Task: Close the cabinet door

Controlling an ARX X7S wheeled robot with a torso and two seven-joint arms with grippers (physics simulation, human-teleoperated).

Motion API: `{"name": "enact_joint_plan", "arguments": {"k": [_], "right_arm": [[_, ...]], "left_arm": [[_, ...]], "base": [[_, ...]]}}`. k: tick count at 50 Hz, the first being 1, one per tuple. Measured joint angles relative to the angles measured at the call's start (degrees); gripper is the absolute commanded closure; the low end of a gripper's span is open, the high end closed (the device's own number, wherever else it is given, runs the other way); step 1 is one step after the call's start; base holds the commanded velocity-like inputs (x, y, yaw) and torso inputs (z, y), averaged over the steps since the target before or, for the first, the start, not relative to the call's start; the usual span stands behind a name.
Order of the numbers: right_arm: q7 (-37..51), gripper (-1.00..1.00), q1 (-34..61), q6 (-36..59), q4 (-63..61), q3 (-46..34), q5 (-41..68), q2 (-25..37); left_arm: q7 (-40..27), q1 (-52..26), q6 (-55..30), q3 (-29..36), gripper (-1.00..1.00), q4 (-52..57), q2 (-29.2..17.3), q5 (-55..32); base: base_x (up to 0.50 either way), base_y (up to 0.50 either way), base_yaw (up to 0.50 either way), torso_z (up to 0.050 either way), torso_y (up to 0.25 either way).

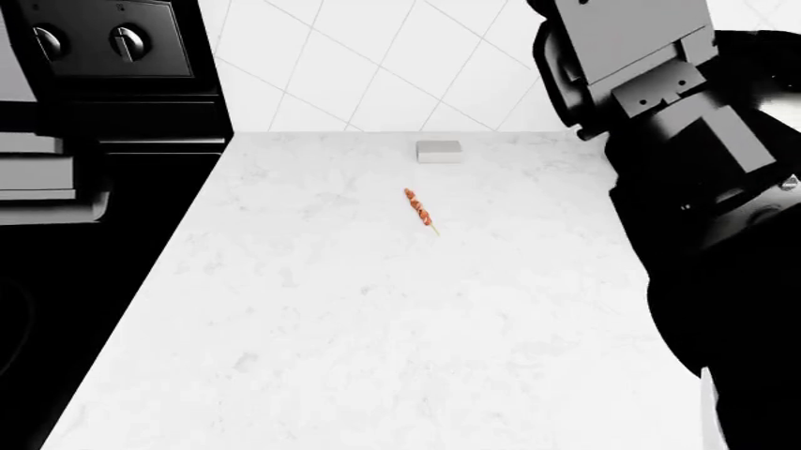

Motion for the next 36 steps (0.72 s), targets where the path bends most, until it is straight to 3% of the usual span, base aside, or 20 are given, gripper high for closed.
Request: {"name": "enact_joint_plan", "arguments": {"k": [24,28,36], "right_arm": [[-0.99,-1.00,-2.72,2.99,-1.80,11.33,-13.15,-0.57],[1.10,-1.00,-4.73,15.08,-15.53,12.10,-13.19,3.50],[8.52,-1.00,-7.46,55.33,-50.99,16.02,-6.32,13.41]], "left_arm": [[0.11,1.25,0.62,0.16,-1.00,-0.80,0.29,0.78],[0.08,1.42,0.66,0.16,-1.00,-0.89,0.35,0.89],[-0.12,1.65,0.45,0.11,-1.00,-1.02,0.67,1.01]], "base": [[0.00,0.00,0.00,0.000,0.000],[0.01,0.00,0.00,0.000,0.000],[0.00,0.00,0.00,0.000,0.000]]}}
